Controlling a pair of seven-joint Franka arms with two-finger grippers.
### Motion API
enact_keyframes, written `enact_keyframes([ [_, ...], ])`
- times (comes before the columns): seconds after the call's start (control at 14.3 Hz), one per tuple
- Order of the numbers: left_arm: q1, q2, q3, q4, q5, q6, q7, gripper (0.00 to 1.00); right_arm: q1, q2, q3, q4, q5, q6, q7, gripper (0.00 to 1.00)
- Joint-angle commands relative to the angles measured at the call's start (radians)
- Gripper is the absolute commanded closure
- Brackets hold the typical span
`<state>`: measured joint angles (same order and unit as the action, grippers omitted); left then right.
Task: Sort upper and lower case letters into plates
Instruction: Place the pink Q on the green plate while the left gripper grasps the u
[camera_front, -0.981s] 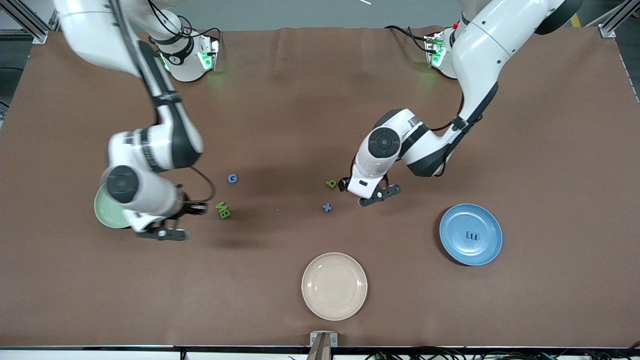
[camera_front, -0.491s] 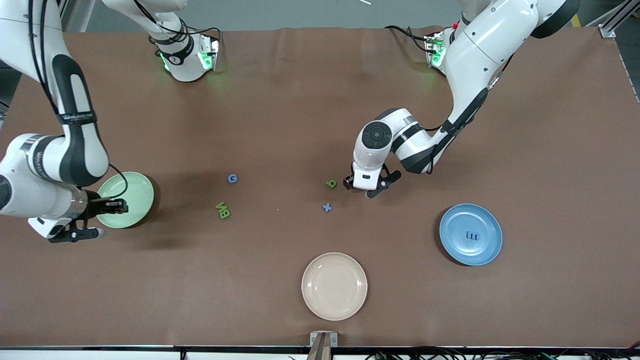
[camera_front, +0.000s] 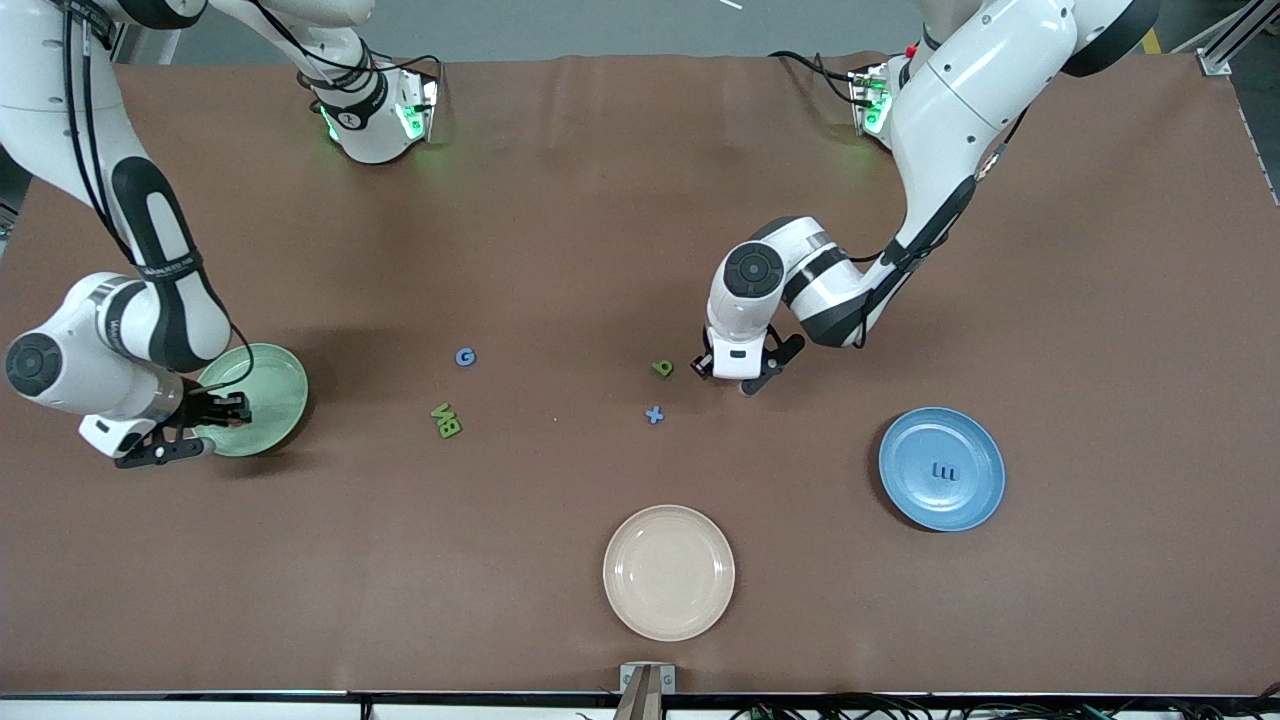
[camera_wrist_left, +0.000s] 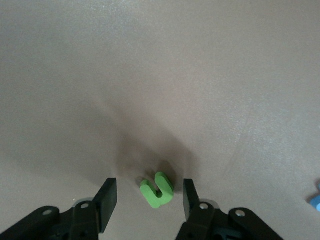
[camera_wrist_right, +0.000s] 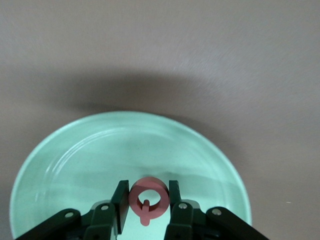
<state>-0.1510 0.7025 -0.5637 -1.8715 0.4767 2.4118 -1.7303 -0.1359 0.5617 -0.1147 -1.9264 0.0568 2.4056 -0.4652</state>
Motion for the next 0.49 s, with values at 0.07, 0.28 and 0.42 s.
enact_keyframes([
  [0.07,0.004,-0.003,-0.001,-0.014,0.020,0.015,-0.031,0.46,-0.002,-0.045,0.018,-0.023,-0.002,-0.016,-0.016,0.00],
  [0.28,0.004,0.005,-0.001,-0.008,0.019,0.015,-0.031,0.54,0.068,-0.130,0.024,0.012,-0.002,-0.132,-0.033,0.00],
  [0.42,0.002,0.012,-0.001,-0.003,0.019,0.016,-0.029,0.57,0.137,-0.166,0.024,0.036,-0.002,-0.212,-0.003,0.00],
])
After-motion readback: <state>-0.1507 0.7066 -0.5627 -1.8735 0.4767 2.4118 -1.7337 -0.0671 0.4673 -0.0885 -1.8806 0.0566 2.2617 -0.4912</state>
